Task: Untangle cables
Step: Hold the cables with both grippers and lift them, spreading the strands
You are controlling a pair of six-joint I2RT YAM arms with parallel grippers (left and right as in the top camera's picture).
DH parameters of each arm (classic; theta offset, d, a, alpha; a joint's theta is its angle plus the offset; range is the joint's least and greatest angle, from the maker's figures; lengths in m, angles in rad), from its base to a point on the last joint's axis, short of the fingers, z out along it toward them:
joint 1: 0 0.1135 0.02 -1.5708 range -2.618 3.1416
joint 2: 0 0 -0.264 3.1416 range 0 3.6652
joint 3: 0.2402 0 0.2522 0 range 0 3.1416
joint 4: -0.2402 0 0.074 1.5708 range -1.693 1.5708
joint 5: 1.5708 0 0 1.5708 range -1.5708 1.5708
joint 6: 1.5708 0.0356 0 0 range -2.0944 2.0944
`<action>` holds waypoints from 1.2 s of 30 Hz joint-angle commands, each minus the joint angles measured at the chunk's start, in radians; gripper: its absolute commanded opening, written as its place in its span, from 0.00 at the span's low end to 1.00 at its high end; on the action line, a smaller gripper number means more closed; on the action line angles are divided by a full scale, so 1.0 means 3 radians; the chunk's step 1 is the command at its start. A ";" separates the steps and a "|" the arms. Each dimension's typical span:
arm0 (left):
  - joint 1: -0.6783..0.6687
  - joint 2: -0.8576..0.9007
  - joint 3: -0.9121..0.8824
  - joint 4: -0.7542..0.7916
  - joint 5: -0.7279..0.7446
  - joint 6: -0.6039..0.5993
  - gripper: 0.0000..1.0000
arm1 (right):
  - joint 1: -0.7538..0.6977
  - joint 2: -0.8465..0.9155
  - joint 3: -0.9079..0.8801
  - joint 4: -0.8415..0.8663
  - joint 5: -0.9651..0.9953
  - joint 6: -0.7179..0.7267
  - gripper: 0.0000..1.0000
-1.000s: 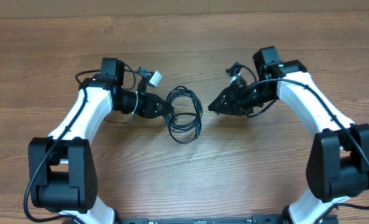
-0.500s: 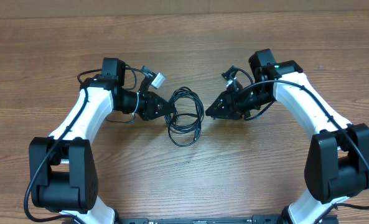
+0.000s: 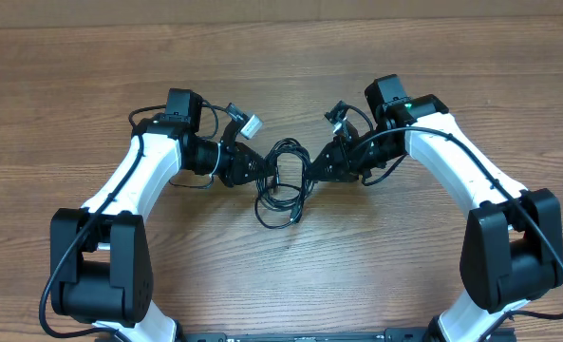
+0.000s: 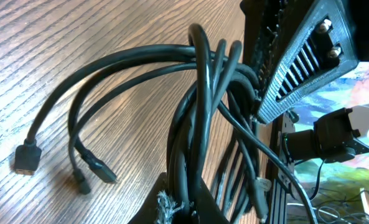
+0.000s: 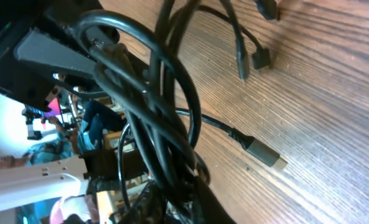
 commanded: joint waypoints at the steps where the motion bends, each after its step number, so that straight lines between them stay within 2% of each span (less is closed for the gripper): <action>1: -0.0075 -0.0079 0.0004 0.0001 0.0168 0.0076 0.04 | 0.0060 -0.0052 0.0047 0.0034 -0.0120 -0.0025 0.08; 4: -0.0086 -0.0079 0.0004 0.0003 0.0169 0.0076 0.04 | 0.0060 -0.0052 0.0047 0.0034 -0.0120 -0.0025 0.04; 11: -0.0088 -0.0079 0.0004 0.0003 0.0165 0.0076 0.04 | 0.0060 -0.0052 0.0047 0.0034 -0.0114 -0.0025 0.04; 12: -0.0088 -0.0079 0.0004 0.0003 0.0165 0.0076 0.07 | 0.0060 -0.0052 0.0047 0.0033 -0.0086 -0.0025 0.04; 15: -0.0088 -0.0079 0.0004 0.0018 0.0167 0.0075 0.51 | 0.0060 -0.0052 0.0043 0.0018 0.0008 -0.0025 0.04; 17: -0.0088 -0.0079 0.0004 0.0042 0.0167 0.0075 0.58 | 0.0062 -0.0052 0.0032 0.0005 0.0060 -0.0025 0.04; 21: -0.0074 -0.0079 0.0005 0.0151 0.0170 0.0034 0.58 | 0.0089 -0.0052 -0.0008 -0.0020 0.0153 -0.0025 0.04; 29: -0.0009 -0.0079 0.0005 0.0565 0.0174 -0.0332 0.64 | 0.0159 -0.0051 -0.0023 -0.0070 0.0362 -0.0039 0.04; 36: -0.0022 -0.0079 0.0005 0.0702 0.0086 -0.0362 0.68 | 0.0216 -0.0051 -0.0023 -0.0069 0.0378 -0.0039 0.04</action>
